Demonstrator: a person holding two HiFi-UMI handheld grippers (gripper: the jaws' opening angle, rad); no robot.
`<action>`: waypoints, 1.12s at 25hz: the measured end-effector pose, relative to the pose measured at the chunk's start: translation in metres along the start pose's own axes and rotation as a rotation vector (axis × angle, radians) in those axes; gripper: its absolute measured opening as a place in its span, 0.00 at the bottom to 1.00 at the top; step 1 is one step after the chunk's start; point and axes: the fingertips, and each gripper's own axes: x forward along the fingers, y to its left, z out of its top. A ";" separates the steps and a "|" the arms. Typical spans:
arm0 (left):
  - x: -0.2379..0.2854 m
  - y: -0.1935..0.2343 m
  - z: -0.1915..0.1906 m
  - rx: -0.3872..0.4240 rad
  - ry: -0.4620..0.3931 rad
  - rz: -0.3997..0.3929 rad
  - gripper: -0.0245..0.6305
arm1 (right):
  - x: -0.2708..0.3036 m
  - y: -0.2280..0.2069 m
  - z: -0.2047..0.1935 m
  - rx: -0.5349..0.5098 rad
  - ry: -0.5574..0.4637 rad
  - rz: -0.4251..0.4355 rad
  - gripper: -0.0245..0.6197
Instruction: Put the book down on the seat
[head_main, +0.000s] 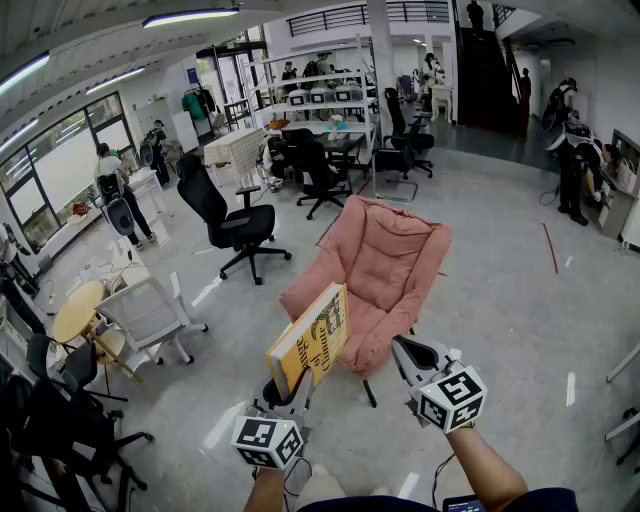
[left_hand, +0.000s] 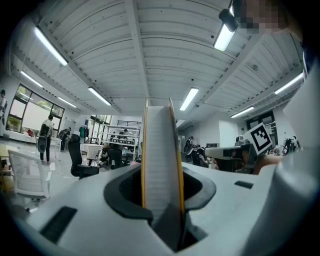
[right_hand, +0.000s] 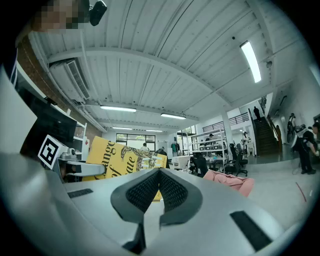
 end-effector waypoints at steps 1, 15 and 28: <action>0.001 0.000 -0.001 -0.001 -0.001 -0.001 0.25 | 0.000 -0.001 -0.002 0.001 0.000 -0.001 0.07; 0.020 -0.017 -0.006 -0.008 0.004 -0.023 0.25 | -0.004 -0.022 -0.004 0.059 -0.027 0.015 0.07; 0.054 -0.028 0.002 -0.010 0.012 -0.030 0.25 | 0.000 -0.060 0.003 0.091 -0.034 0.010 0.07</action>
